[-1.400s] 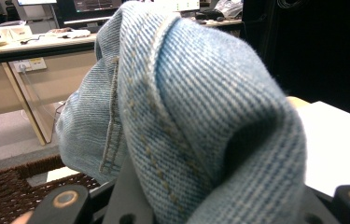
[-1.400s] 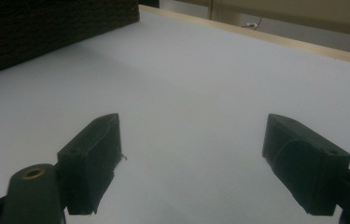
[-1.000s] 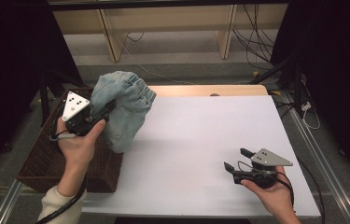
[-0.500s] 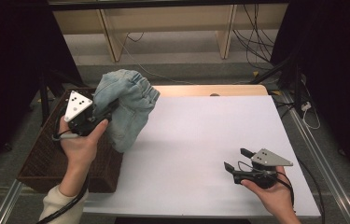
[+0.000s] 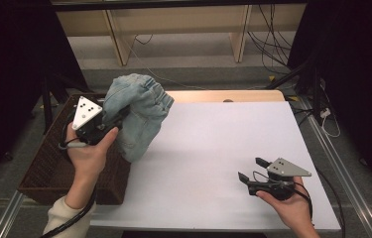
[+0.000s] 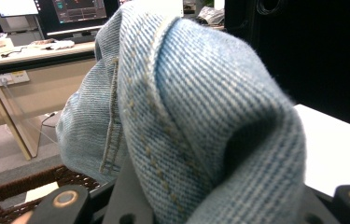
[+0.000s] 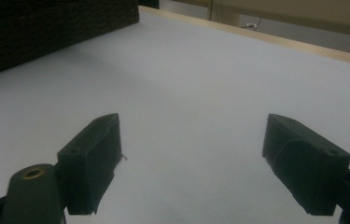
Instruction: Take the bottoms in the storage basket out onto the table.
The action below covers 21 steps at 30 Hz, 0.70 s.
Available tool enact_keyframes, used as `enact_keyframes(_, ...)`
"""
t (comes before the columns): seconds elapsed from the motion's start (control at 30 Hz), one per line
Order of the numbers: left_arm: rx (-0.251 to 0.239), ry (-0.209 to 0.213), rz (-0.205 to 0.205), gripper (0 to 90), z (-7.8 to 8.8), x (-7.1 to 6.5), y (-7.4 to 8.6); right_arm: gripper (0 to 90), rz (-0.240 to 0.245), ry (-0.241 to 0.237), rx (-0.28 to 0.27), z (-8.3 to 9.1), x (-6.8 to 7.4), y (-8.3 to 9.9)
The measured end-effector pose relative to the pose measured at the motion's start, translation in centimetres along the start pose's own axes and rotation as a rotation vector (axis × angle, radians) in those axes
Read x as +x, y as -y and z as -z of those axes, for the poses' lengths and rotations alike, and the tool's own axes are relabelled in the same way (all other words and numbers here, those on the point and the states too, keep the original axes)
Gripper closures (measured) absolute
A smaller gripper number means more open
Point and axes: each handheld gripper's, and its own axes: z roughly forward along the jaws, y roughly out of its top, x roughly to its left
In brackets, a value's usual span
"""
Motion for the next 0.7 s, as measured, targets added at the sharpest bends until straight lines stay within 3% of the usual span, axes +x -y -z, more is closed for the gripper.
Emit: enact_keyframes(0.7,-0.002,0.030,-0.021,71.8,-0.58,-1.04,-0.31,20.5,-0.001,0.001,0.004,-0.02,0.03,0.01)
